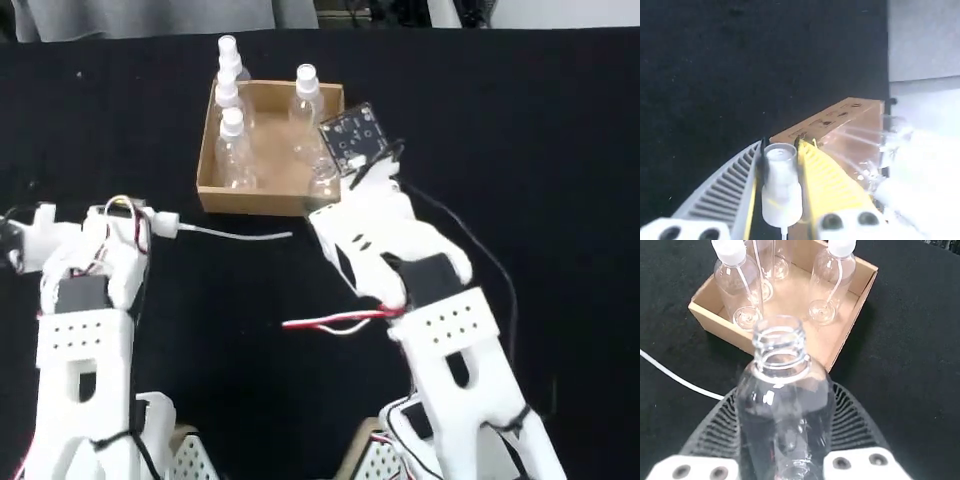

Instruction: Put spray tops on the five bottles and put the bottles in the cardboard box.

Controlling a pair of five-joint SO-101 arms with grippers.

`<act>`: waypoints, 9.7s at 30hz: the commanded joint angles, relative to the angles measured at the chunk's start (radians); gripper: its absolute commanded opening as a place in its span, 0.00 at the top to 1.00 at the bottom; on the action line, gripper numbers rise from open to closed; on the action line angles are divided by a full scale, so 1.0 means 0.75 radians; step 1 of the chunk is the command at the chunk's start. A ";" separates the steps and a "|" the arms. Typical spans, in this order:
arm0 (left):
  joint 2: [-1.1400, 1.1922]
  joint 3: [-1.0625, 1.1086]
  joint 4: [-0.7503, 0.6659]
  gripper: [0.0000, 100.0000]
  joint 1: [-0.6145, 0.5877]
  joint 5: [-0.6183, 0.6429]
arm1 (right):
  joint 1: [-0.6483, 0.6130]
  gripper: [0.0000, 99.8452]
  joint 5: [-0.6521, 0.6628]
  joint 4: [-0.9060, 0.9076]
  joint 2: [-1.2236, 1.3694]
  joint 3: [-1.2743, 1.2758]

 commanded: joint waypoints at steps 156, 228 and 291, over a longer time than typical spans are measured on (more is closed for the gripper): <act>-1.021 0.400 -0.106 0.97 0.445 -0.407 | -0.362 0.96 0.706 -1.035 -0.120 0.774; -1.023 0.498 0.023 0.69 0.267 -0.518 | -0.432 0.96 0.305 -1.268 -0.124 0.821; -1.023 0.398 0.270 0.69 0.506 -0.720 | -0.428 0.99 0.303 -1.285 -0.122 0.830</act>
